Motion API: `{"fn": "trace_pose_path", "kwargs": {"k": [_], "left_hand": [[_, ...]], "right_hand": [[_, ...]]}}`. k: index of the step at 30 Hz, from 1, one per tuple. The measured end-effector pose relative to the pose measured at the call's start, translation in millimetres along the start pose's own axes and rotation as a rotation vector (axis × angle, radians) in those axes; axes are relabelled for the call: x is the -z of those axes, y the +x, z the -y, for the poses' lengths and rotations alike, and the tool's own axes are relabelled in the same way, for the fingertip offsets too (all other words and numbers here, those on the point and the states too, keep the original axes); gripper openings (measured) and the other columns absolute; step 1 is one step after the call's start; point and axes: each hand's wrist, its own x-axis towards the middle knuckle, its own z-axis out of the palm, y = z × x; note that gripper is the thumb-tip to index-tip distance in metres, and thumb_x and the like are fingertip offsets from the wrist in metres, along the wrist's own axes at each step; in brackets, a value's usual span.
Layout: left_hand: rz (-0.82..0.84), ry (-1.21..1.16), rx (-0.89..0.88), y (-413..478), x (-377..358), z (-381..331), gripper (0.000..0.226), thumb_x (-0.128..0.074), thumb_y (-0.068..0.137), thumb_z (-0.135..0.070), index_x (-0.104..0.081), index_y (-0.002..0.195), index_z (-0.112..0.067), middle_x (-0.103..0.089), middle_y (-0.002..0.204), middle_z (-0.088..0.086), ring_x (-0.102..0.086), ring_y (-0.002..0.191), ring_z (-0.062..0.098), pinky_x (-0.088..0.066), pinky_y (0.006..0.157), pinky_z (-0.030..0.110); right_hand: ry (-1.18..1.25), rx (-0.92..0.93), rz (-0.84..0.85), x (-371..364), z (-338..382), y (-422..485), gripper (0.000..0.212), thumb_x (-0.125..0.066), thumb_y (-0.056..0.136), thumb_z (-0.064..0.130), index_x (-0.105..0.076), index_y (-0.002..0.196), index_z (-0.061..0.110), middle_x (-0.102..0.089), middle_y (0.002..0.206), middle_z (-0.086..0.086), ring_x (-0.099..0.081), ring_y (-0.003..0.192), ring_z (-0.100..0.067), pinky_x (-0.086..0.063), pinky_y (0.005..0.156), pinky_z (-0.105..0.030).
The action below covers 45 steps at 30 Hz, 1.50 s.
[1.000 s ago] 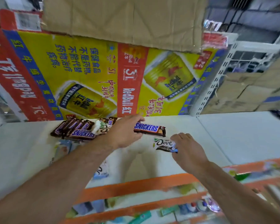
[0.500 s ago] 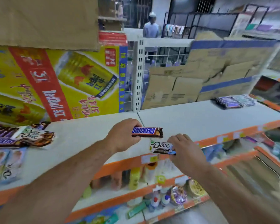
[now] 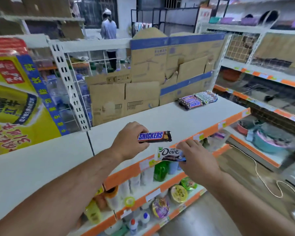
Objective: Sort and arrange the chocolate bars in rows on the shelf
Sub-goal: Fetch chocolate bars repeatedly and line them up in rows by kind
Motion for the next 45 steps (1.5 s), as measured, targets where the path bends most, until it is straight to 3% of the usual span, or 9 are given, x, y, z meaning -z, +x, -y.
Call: {"fn": "trace_pose_path", "kwargs": {"k": [4, 11, 15, 18, 25, 31, 40, 45], "left_hand": [[0.007, -0.034, -0.057, 60, -44, -9, 0.029, -0.073, 0.073, -0.037, -0.064, 0.099, -0.029, -0.056, 0.093, -0.011, -0.047, 0.090, 0.008, -0.041, 0.076, 0.027], [0.045, -0.093, -0.093, 176, -110, -16, 0.031, -0.076, 0.073, -0.036, -0.065, 0.101, -0.026, -0.057, 0.096, -0.008, -0.047, 0.093, 0.011, -0.042, 0.078, 0.030], [0.049, -0.109, -0.104, 235, -136, -20, 0.031, -0.077, 0.071, -0.034, -0.066, 0.099, -0.024, -0.058, 0.097, -0.006, -0.051, 0.094, 0.015, -0.044, 0.079, 0.033], [0.023, -0.130, -0.083, 267, -157, -25, 0.034, -0.079, 0.068, -0.034, -0.067, 0.098, -0.025, -0.058, 0.097, -0.007, -0.051, 0.095, 0.015, -0.041, 0.077, 0.028], [0.007, -0.008, -0.064, 322, -218, -38, 0.045, -0.080, 0.070, -0.043, -0.067, 0.106, -0.020, -0.057, 0.108, -0.001, -0.048, 0.105, 0.018, -0.036, 0.088, 0.026], [-0.060, 0.079, 0.023, 351, -267, -51, 0.041, -0.077, 0.065, -0.037, -0.071, 0.099, -0.016, -0.060, 0.099, 0.002, -0.051, 0.096, 0.024, -0.047, 0.089, 0.041], [-0.140, 0.178, 0.359, 361, -294, -76, 0.039, -0.072, 0.071, -0.033, -0.066, 0.109, -0.024, -0.055, 0.109, -0.007, -0.046, 0.106, 0.016, -0.043, 0.094, 0.035], [-0.170, 0.163, 0.435, 361, -298, -86, 0.035, -0.072, 0.072, -0.028, -0.066, 0.106, -0.025, -0.055, 0.106, -0.007, -0.047, 0.103, 0.015, -0.045, 0.091, 0.038]], "right_hand": [[-0.046, -0.067, 0.009, -8, -55, 24, 0.040, -0.072, 0.066, 0.018, -0.058, 0.104, 0.022, -0.055, 0.096, 0.003, -0.053, 0.093, -0.023, -0.044, 0.066, -0.032], [-0.090, -0.126, 0.058, -9, -143, 88, 0.038, -0.062, 0.078, 0.022, -0.054, 0.115, 0.023, -0.054, 0.109, 0.001, -0.047, 0.104, -0.023, -0.048, 0.076, -0.040], [-0.106, -0.138, 0.034, -13, -189, 124, 0.036, -0.064, 0.075, 0.018, -0.056, 0.110, 0.021, -0.056, 0.102, -0.001, -0.050, 0.098, -0.025, -0.050, 0.070, -0.041], [-0.066, -0.169, 0.034, -17, -218, 140, 0.031, -0.062, 0.071, 0.017, -0.057, 0.102, 0.022, -0.055, 0.096, 0.001, -0.051, 0.094, -0.024, -0.051, 0.064, -0.040], [-0.042, -0.139, 0.024, -33, -297, 173, 0.031, -0.062, 0.072, 0.015, -0.058, 0.102, 0.022, -0.057, 0.095, 0.002, -0.053, 0.093, -0.024, -0.049, 0.060, -0.035], [0.021, 0.011, 0.121, -54, -375, 213, 0.035, -0.062, 0.075, 0.019, -0.055, 0.109, 0.023, -0.054, 0.102, 0.002, -0.049, 0.100, -0.023, -0.050, 0.071, -0.037], [0.122, 0.284, 0.220, -69, -450, 261, 0.038, -0.060, 0.070, 0.025, -0.056, 0.107, 0.022, -0.056, 0.099, 0.002, -0.050, 0.098, -0.023, -0.049, 0.068, -0.037], [0.196, 0.348, 0.236, -71, -457, 270, 0.041, -0.054, 0.068, 0.029, -0.056, 0.109, 0.026, -0.054, 0.098, 0.007, -0.049, 0.097, -0.019, -0.047, 0.068, -0.032]]}}
